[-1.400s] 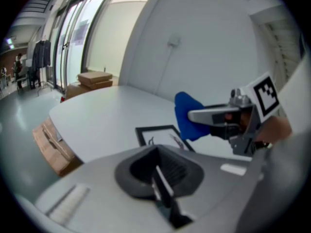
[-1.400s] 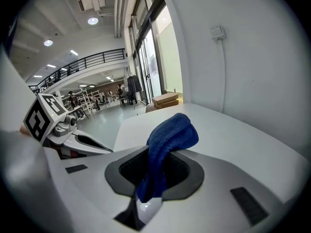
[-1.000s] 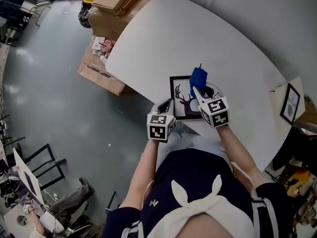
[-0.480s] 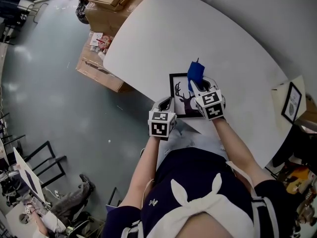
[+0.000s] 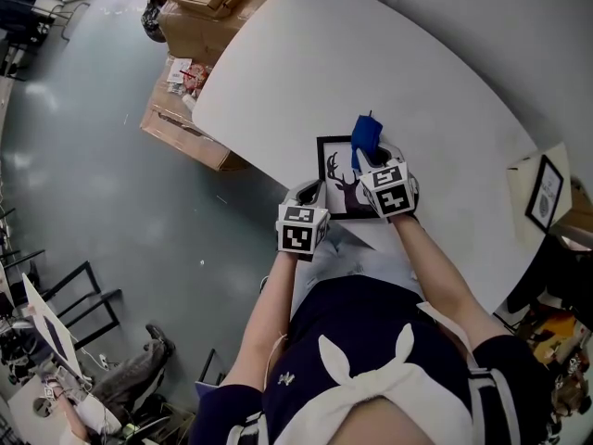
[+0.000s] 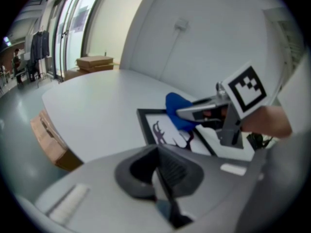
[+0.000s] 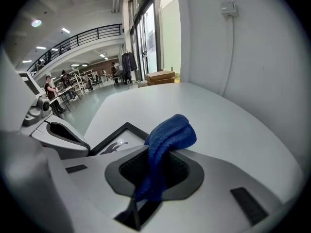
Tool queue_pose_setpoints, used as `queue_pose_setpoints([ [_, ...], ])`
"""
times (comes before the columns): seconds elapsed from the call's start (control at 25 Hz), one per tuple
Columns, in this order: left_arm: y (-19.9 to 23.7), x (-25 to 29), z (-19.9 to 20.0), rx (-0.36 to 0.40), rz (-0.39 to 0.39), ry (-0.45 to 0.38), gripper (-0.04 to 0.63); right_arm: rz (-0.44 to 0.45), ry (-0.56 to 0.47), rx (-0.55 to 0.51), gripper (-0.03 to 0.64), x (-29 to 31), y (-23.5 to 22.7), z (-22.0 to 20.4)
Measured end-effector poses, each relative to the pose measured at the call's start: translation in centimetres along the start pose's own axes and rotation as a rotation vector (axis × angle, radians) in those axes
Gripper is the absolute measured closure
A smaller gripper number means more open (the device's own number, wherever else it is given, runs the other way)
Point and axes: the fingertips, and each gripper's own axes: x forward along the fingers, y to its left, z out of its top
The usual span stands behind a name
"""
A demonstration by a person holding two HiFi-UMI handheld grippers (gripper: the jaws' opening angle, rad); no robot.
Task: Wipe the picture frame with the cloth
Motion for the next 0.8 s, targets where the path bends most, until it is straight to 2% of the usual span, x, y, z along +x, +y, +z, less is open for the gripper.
queue_pose_setpoints([
  [0.2,-0.11,0.05,-0.10,0.023,-0.029,0.023,0.592,0.016,0.008,0.045,0.555,0.30,-0.16,-0.17],
  [0.44,-0.14,0.08,-0.04,0.058,-0.010,0.025,0.592,0.013,0.011,0.067,0.555,0.43,-0.10,-0.08],
  [0.8,-0.12,0.14,-0.07,0.048,-0.012,0.024,0.592,0.025,0.008,0.084,0.555,0.66,0.19,0.07],
])
